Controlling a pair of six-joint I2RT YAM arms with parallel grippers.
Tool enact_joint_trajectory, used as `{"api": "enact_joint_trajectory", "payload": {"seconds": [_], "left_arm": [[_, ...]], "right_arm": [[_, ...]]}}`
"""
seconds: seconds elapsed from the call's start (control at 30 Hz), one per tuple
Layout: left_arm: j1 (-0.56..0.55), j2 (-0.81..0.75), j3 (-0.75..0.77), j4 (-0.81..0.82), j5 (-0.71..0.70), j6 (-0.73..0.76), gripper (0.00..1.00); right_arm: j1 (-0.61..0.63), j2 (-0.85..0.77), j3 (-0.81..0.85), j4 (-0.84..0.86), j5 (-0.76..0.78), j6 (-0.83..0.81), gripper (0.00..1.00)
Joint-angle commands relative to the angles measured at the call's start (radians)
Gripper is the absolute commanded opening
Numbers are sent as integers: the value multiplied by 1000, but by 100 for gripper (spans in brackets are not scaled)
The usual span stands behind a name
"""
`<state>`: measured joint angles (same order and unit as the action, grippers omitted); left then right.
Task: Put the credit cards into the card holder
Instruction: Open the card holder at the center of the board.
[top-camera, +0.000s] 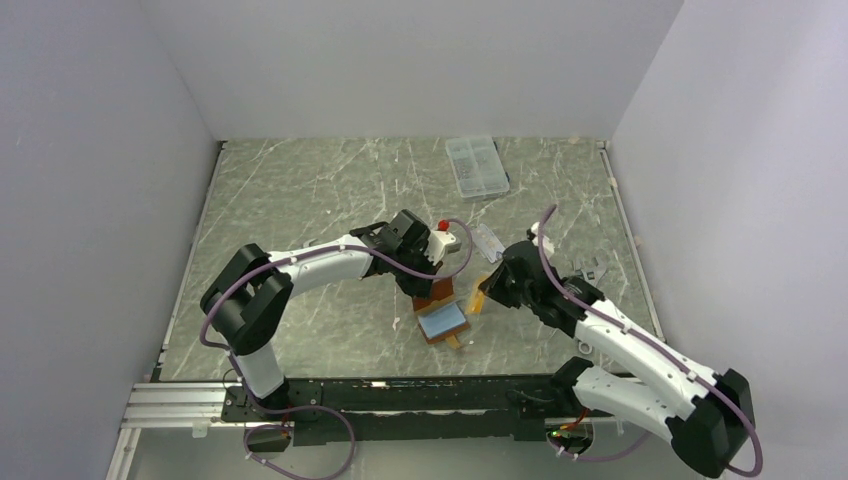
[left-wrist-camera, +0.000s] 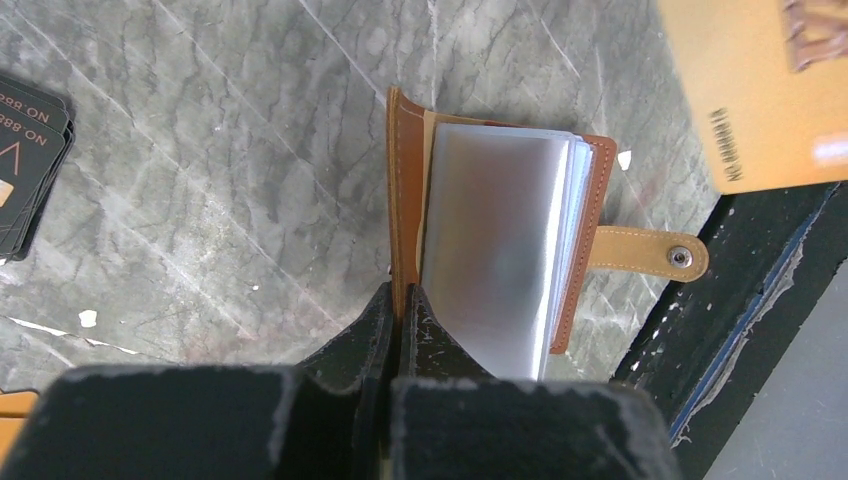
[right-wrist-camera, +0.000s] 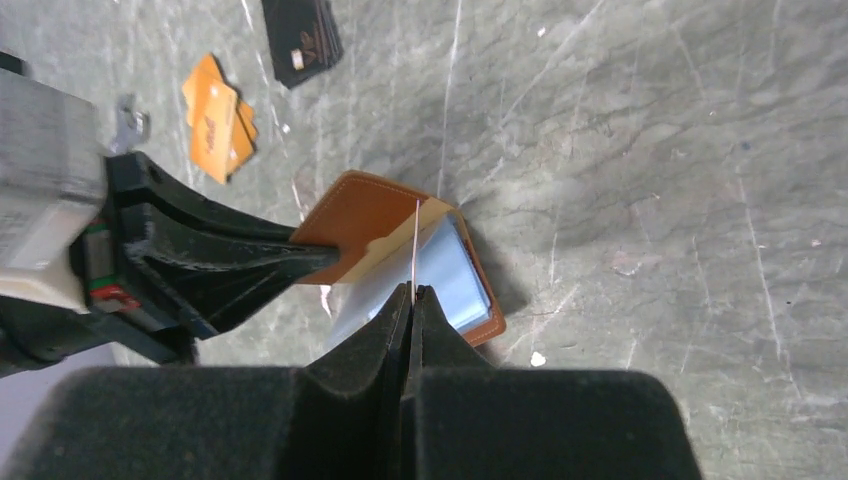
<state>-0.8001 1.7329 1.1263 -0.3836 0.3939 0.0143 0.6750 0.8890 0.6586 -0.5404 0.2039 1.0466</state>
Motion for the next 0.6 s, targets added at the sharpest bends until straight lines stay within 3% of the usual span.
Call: {"api": "enact_joint_trajectory", "payload": {"seconds": [0.0,0.17,0.57], "left_arm": [[3,3,-2,-3,7,-44,0],[4,3,8,-8,2,-46,0],[43,34,13,-15,12,-63,0]], "right_arm": [[30,50,3,26,-72,-2,0],[49,41,-69,122,-154,-9,0],[59,167,-43,134,-246,-55,0]]}}
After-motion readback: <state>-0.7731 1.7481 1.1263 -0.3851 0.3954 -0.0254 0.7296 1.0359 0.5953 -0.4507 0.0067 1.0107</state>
